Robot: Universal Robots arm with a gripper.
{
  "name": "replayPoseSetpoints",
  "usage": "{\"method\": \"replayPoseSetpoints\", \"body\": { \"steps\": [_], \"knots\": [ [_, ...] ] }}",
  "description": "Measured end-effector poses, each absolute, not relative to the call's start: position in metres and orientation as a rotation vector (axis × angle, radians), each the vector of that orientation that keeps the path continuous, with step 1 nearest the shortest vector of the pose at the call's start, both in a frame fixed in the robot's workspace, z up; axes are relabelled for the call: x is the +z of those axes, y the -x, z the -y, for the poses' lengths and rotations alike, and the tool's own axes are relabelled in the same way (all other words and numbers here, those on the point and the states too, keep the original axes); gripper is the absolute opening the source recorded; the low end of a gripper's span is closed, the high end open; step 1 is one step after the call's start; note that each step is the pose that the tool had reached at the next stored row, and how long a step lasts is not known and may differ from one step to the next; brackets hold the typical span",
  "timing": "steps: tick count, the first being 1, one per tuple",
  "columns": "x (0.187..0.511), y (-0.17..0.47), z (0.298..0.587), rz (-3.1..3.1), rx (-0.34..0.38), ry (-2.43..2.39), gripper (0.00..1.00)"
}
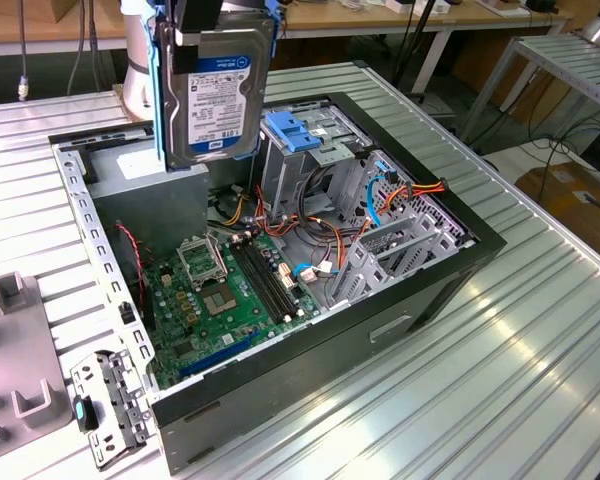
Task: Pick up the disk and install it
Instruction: 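Insert the disk into the insertion slot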
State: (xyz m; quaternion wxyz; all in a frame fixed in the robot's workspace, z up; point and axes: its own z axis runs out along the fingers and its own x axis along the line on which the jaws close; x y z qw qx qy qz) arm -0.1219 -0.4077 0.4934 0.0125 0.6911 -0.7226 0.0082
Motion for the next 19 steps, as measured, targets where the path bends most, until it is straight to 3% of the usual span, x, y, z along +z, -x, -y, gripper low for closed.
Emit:
{"method": "replayPoseSetpoints", "body": {
  "steps": [19],
  "knots": [
    [0.493,0.122,0.420,2.252,0.025,-2.154,0.37]
  ]
}}
